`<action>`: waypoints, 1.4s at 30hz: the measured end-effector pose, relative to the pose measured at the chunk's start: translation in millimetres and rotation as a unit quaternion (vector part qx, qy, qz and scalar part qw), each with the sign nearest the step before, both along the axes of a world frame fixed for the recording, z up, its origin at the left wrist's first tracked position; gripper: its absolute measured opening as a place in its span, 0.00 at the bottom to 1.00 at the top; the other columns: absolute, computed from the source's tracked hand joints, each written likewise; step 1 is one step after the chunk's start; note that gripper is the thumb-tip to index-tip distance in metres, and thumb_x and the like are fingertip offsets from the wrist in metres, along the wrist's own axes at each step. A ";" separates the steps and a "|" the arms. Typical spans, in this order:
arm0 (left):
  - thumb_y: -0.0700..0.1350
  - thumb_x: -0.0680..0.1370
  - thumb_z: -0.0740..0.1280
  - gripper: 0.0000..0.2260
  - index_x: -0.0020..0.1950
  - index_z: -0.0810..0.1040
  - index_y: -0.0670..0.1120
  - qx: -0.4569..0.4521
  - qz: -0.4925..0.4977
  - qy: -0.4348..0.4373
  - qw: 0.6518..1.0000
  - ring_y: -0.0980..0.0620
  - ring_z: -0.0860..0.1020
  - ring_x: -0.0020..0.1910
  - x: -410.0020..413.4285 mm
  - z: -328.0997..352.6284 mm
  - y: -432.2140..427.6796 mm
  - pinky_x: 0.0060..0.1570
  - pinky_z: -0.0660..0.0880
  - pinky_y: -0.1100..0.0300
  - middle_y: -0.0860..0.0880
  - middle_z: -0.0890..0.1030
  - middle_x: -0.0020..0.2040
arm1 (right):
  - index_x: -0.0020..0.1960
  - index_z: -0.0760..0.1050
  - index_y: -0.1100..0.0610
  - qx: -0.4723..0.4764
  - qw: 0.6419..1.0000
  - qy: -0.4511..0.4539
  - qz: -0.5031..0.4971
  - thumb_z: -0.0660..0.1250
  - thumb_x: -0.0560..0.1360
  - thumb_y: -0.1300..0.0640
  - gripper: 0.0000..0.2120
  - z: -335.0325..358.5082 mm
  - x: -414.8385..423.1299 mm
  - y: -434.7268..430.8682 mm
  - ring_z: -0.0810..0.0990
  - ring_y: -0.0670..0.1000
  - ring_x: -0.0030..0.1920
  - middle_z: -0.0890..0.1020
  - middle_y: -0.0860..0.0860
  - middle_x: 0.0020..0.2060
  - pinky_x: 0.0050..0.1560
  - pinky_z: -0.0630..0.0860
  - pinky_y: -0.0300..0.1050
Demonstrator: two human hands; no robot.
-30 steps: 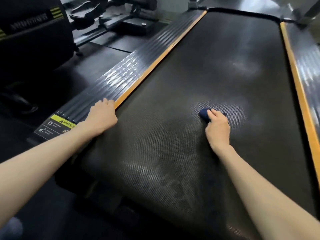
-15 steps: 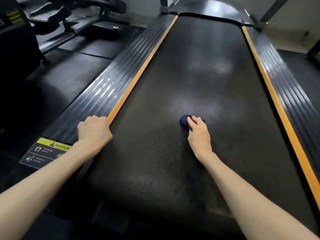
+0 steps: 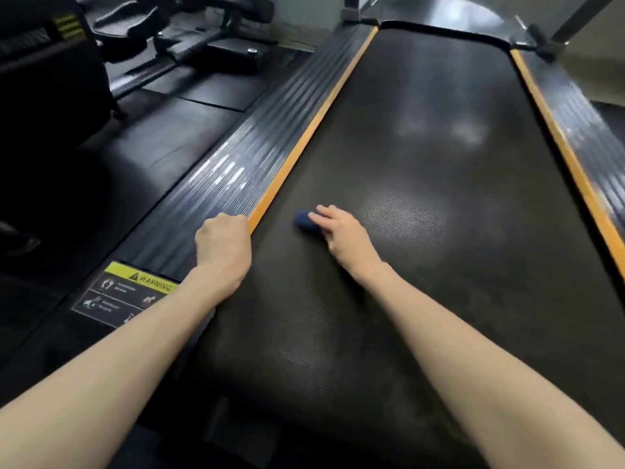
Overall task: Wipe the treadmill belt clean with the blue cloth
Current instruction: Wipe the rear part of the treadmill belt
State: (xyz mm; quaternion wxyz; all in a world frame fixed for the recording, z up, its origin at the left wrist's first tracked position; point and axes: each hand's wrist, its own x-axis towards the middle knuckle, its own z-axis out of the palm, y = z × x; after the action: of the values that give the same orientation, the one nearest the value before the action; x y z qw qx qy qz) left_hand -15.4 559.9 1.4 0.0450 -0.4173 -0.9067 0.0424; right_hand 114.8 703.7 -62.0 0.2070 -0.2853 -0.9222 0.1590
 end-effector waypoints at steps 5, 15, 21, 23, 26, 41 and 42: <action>0.31 0.76 0.57 0.12 0.54 0.77 0.36 0.016 0.000 -0.007 1.000 0.37 0.77 0.53 3.8 2.8 4.7 0.44 0.73 0.51 0.38 0.78 0.52 | 0.56 0.80 0.63 -0.036 0.997 0.059 -0.027 0.63 0.71 0.69 0.15 7.5 -29.5 -39.4 0.78 0.60 0.57 0.81 0.57 0.57 0.56 0.67 0.42; 0.33 0.77 0.57 0.12 0.56 0.76 0.36 0.028 0.034 -0.014 0.999 0.37 0.75 0.57 16.5 3.3 9.7 0.50 0.73 0.49 0.37 0.77 0.56 | 0.50 0.81 0.64 0.002 0.998 0.061 0.024 0.57 0.68 0.64 0.17 -0.2 -17.5 -100.3 0.80 0.61 0.48 0.83 0.57 0.47 0.52 0.77 0.51; 0.38 0.75 0.62 0.20 0.66 0.68 0.35 -0.009 0.101 -0.081 0.992 0.35 0.65 0.66 33.3 -10.9 12.5 0.64 0.64 0.45 0.34 0.68 0.66 | 0.59 0.79 0.63 0.025 0.981 0.025 -0.190 0.60 0.65 0.72 0.24 -5.4 163.4 -28.8 0.77 0.61 0.57 0.80 0.58 0.57 0.61 0.66 0.43; 0.39 0.73 0.63 0.25 0.69 0.63 0.36 0.011 0.057 -0.065 0.996 0.36 0.61 0.69 49.1 -13.2 21.0 0.66 0.61 0.42 0.34 0.63 0.70 | 0.63 0.76 0.62 -0.003 0.944 -0.015 -0.330 0.59 0.69 0.74 0.24 0.7 227.0 8.7 0.73 0.62 0.62 0.76 0.57 0.64 0.63 0.66 0.46; 0.39 0.71 0.63 0.21 0.64 0.67 0.39 0.069 -0.033 -0.059 0.995 0.39 0.62 0.69 80.0 -6.3 36.8 0.64 0.62 0.44 0.39 0.65 0.69 | 0.61 0.76 0.63 -0.013 0.921 -0.005 -0.389 0.59 0.71 0.72 0.20 4.8 222.4 5.8 0.72 0.62 0.60 0.75 0.57 0.64 0.58 0.68 0.48; 0.34 0.71 0.59 0.19 0.62 0.73 0.41 0.175 -0.106 -0.161 0.966 0.40 0.70 0.60 180.4 -9.3 16.9 0.54 0.69 0.49 0.43 0.75 0.60 | 0.61 0.74 0.62 -0.001 0.939 -0.049 -0.341 0.61 0.70 0.70 0.20 -0.4 269.6 -54.7 0.71 0.61 0.59 0.74 0.56 0.63 0.55 0.67 0.48; 0.34 0.71 0.59 0.20 0.62 0.73 0.41 0.177 -0.109 -0.173 0.963 0.40 0.71 0.60 189.1 -10.0 15.3 0.54 0.69 0.49 0.42 0.75 0.60 | 0.60 0.75 0.62 0.000 0.959 -0.042 -0.281 0.61 0.69 0.70 0.20 -5.9 245.6 -81.4 0.72 0.61 0.57 0.75 0.56 0.61 0.55 0.67 0.47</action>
State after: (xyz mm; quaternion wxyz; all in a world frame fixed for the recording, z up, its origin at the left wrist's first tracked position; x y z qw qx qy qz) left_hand 173.7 575.2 -8.6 -0.0354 -0.5001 -0.8426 -0.1967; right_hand 360.3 622.4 -67.9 0.2043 -0.5391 -0.8129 0.0828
